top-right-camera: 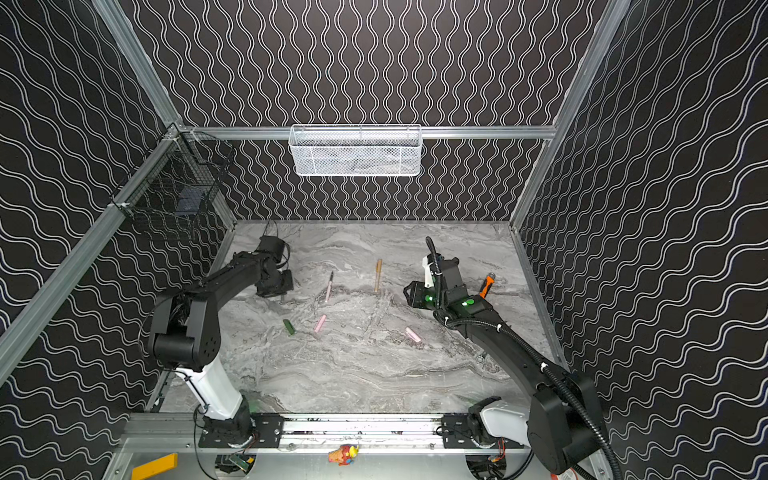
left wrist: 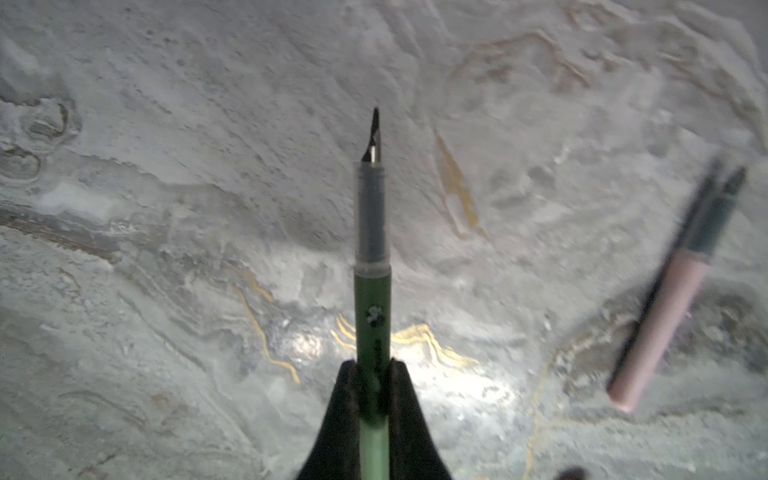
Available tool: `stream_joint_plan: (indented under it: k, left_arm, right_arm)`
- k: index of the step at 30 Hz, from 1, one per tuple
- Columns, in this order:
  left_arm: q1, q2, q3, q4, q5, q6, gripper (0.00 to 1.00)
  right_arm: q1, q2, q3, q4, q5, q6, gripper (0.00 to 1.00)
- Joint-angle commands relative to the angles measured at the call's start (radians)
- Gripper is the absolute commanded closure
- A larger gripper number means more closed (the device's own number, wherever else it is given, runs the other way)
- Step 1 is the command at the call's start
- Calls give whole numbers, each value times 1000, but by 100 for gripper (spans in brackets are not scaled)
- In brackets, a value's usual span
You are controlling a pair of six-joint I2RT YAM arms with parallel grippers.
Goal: Insert the pens into the pen caps
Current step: 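Lift the green pen and carry it toward the table center with the left gripper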
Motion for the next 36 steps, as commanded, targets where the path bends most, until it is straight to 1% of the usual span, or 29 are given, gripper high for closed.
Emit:
stream_joint_plan:
  k: [1, 4, 7, 9, 13, 14, 15, 16, 18, 23, 25, 29, 31, 34, 36]
  left_arm:
    - [-112, -72, -42, 28, 19, -43, 95]
    - [-247, -158, -100, 36, 9, -116, 95]
    - [-397, -193, -158, 83, 20, -212, 95]
    - [-503, -169, -172, 99, 2, -281, 95]
    - [-622, -91, -179, 140, -1, -352, 96]
    - [-655, -69, -168, 129, -31, -375, 97]
    - [-687, -52, -156, 101, -87, -416, 98]
    - [-705, -41, -152, 86, -116, -450, 98]
    - [-728, -43, -160, 96, -127, -490, 98]
    - [-753, 25, -128, 91, -99, -528, 96]
    - [-759, 42, -136, 118, -83, -538, 94]
    - [-763, 80, -137, 128, -98, -551, 94]
    - [-763, 87, -136, 127, -102, -555, 90]
    - [-763, 79, -133, 131, -102, -554, 81]
    - [-763, 68, -118, 113, -106, -544, 72]
  right_arm:
    - [0, -19, 6, -31, 35, 11, 54]
    - [1, -34, 3, -43, 67, 7, 54]
    - [-1, -45, -1, -44, 87, 8, 54]
    - [-1, -47, 0, -47, 91, 15, 54]
    - [-1, -52, 4, -61, 83, 28, 54]
    - [-1, -56, 1, -59, 81, 32, 54]
    - [-1, -60, -3, -58, 80, 36, 54]
    - [-1, -64, -6, -57, 76, 38, 54]
    - [-1, -74, -9, -62, 76, 42, 54]
    - [-1, -87, -22, -63, 75, 46, 54]
    - [-2, -88, -17, -73, 79, 49, 54]
    - [-1, -105, -23, -73, 80, 54, 54]
    - [-1, -111, -23, -80, 82, 55, 54]
    - [-1, -112, -20, -92, 86, 50, 54]
    - [-2, -114, -16, -95, 88, 50, 53]
